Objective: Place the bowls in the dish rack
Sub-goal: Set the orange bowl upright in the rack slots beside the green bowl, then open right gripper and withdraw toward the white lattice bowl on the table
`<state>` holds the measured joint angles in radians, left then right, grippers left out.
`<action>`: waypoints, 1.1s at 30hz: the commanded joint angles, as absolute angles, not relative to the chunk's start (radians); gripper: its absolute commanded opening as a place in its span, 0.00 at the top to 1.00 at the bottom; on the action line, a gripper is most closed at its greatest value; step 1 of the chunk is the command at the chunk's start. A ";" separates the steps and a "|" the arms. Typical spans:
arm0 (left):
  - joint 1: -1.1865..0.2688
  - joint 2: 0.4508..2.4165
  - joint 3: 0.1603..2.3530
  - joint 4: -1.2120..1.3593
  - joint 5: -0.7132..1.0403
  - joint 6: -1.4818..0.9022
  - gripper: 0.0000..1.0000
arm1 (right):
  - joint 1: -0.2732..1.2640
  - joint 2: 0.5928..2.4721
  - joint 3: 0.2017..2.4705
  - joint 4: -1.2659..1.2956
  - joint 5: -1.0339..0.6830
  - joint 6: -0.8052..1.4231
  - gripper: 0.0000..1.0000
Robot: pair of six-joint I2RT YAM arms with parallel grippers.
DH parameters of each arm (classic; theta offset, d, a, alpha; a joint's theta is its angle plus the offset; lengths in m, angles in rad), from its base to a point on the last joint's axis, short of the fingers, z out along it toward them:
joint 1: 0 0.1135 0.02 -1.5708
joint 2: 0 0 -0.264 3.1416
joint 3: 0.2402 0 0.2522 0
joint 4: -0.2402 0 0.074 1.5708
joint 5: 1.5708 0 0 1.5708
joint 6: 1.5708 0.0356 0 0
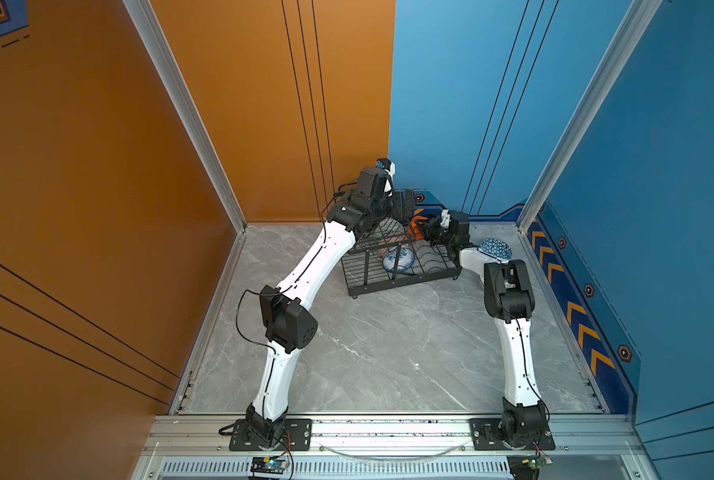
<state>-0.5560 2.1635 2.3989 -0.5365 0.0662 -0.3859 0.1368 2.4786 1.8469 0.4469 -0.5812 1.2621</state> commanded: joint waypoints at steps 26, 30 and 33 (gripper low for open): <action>-0.622 2.003 2.260 -0.541 -0.050 -0.347 0.02 | 0.121 2.391 1.914 0.212 -0.636 1.188 0.63; -0.622 2.000 2.261 -0.541 -0.052 -0.348 0.02 | 0.121 2.355 1.899 0.211 -0.635 1.190 0.54; -0.623 2.001 2.265 -0.541 -0.054 -0.346 0.02 | 0.115 2.323 1.886 0.191 -0.635 1.188 0.42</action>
